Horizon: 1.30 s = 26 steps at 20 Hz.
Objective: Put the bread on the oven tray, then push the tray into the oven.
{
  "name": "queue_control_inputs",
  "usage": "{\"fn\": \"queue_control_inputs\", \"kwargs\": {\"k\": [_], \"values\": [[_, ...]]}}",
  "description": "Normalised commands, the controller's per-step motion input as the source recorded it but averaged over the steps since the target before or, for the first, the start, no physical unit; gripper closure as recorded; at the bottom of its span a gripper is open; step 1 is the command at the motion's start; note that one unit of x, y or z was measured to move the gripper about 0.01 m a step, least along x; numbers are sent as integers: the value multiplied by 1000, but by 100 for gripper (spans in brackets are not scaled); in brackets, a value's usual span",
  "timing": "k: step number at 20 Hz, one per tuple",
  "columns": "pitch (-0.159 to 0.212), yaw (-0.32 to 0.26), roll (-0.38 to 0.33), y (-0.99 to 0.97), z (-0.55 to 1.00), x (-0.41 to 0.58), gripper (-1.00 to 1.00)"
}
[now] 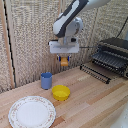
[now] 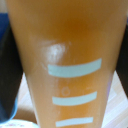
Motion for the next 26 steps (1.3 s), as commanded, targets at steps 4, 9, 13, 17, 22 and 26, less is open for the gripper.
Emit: {"fn": "queue_control_inputs", "kwargs": {"k": [4,9,13,17,22,26], "values": [[22,-216,2,-256,909,246,100],[34,-129,69,-659,876,32,100],[2,-98,66,-791,613,0,100],[-12,-100,52,-826,362,0,100],[-26,-152,9,-755,44,84,100],[-2,-145,0,-783,51,96,100]]}}
